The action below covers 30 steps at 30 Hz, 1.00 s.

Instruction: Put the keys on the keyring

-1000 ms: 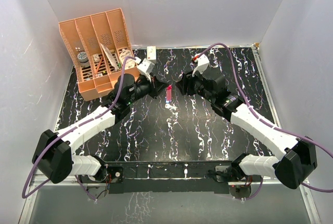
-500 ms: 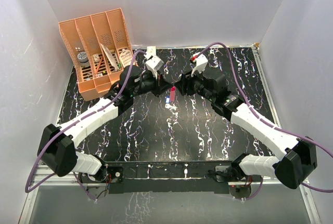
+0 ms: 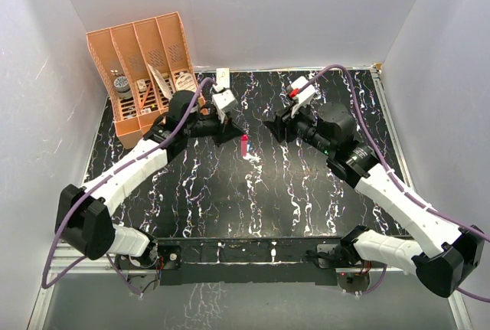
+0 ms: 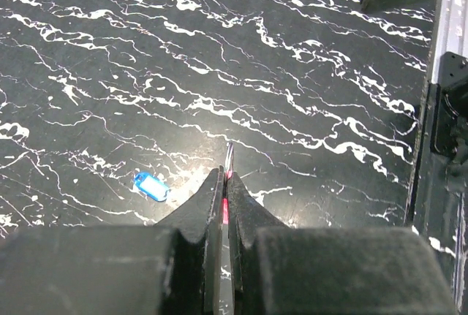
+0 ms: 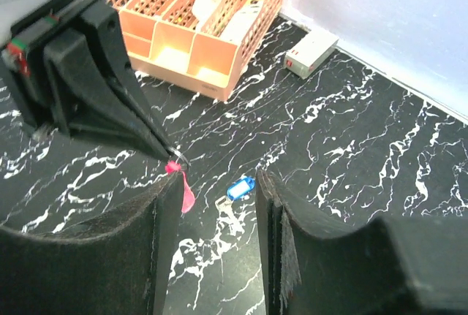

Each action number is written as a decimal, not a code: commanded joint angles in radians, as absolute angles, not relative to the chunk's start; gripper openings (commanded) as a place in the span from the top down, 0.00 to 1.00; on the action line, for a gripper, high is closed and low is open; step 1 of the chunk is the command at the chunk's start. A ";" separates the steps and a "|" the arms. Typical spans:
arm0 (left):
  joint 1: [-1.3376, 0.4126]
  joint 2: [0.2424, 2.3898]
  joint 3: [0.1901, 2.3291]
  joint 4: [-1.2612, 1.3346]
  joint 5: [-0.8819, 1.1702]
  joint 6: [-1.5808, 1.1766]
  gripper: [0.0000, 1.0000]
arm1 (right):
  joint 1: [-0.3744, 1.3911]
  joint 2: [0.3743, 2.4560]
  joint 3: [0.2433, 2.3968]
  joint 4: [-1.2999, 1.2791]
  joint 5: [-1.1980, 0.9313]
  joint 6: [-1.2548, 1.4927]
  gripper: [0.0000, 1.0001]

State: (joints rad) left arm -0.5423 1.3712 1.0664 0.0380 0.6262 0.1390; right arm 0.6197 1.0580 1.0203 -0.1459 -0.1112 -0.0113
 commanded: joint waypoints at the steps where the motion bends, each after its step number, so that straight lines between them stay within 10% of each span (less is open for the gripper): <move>1: -0.458 1.364 1.108 0.003 0.882 0.242 1.00 | 0.618 1.078 1.081 -0.204 -0.208 -0.100 0.58; 30: -0.426 1.430 1.138 -0.070 1.098 0.337 1.00 | 0.618 1.277 1.140 -0.220 -0.468 -0.081 0.70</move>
State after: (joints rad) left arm -0.4282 1.4319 1.0988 -0.0624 1.0405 0.3096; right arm 0.6197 1.2671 1.0840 -0.2729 -0.4351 -0.0776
